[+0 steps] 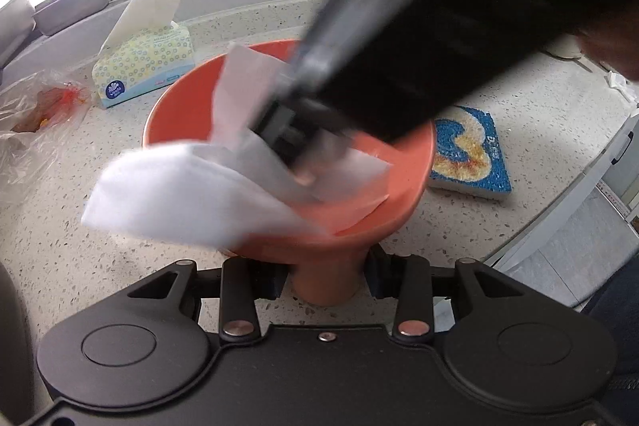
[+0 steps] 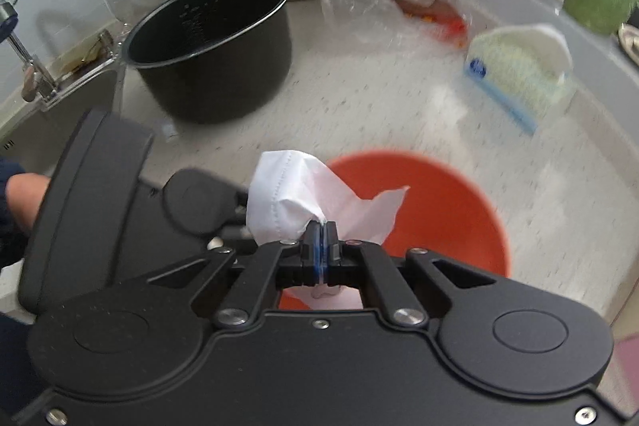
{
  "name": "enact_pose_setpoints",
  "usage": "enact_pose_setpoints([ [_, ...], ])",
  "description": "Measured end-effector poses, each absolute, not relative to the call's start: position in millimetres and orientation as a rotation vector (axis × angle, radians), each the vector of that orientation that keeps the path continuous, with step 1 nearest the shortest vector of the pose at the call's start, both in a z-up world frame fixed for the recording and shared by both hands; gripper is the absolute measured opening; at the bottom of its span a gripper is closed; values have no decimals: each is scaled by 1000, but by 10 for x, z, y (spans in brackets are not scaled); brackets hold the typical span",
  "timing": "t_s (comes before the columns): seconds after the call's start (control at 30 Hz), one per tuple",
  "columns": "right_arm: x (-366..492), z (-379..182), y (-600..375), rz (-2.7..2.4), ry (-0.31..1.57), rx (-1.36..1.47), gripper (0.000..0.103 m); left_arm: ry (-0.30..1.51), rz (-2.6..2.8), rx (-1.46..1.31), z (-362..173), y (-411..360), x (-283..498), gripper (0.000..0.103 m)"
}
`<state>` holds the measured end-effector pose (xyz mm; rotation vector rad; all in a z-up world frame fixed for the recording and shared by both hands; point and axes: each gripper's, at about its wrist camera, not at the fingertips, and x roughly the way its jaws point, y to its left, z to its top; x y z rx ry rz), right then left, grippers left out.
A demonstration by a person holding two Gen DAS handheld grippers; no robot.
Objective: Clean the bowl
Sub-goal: 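Wipe the orange bowl's inner wall and rim with the tissue in the right gripper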
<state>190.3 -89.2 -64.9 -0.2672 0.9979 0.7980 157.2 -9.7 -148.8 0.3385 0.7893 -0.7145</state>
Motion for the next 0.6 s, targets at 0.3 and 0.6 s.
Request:
enact_pose_setpoints([
  [0.3,1633,-645,-1247,699,1047,-207,2,793,-715,343,-1503,-104,1603,38],
  [0.6,1698,-563,-1664,551,1017,-137,2,801,-711,349,-1497,-166,1632,38],
])
